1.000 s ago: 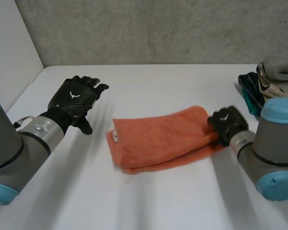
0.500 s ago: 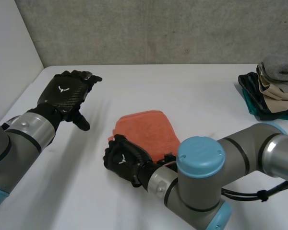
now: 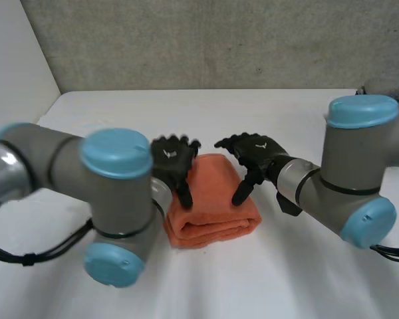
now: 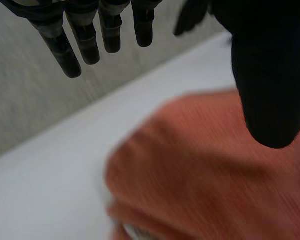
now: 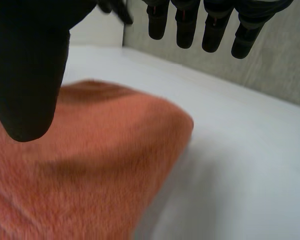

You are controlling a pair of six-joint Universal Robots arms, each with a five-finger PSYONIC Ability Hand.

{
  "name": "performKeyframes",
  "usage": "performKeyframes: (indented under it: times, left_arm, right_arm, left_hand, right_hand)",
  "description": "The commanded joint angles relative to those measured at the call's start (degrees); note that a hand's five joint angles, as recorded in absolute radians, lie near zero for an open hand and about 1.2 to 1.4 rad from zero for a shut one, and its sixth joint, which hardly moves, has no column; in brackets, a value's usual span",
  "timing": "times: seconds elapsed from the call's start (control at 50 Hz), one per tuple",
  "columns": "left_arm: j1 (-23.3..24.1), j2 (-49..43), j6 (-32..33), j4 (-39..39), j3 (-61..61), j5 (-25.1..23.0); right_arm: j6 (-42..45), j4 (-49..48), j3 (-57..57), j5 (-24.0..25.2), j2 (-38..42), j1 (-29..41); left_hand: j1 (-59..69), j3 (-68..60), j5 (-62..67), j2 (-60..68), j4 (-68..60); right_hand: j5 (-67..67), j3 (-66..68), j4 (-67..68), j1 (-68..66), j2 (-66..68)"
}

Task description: Fold the laundry.

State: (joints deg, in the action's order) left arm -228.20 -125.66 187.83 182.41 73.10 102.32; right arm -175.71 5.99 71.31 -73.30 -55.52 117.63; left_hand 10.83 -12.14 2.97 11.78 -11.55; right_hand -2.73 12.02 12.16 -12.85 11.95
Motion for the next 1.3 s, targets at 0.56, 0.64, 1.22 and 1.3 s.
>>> performKeyframes:
  times: [0.56,0.64,1.22,1.3]
  left_arm:
    - [-6.37,10.70,4.12,-4.77,-4.01,-22.73]
    - [-7.52,10.70,4.30,-9.07,-6.73,-33.81]
    - [-8.22,10.08,4.04,-12.96,-8.32,-40.09]
    - [-8.22,10.00,4.04,-12.96,-8.15,-40.09]
  right_arm:
    - [22.86,-21.18,23.59,-5.80,-10.39,5.77]
    - [24.36,-26.54,29.22,-5.71,-10.13,7.26]
    - [26.03,-41.58,24.93,-4.92,2.79,8.41]
    - [26.03,-41.67,23.70,-4.92,3.58,8.41]
  left_hand:
    - [-0.83,2.14,-2.97,-1.78,1.55]
    - [-0.83,2.14,-2.97,-1.78,1.55]
    - [-0.83,2.14,-2.97,-1.78,1.55]
    - [-0.83,2.14,-2.97,-1.78,1.55]
  right_hand:
    - [2.73,-2.02,-2.16,2.85,-1.95]
    - [2.73,-2.02,-2.16,2.85,-1.95]
    - [-15.00,15.71,15.57,-14.88,15.78]
    - [-26.60,27.31,27.17,-26.48,27.38]
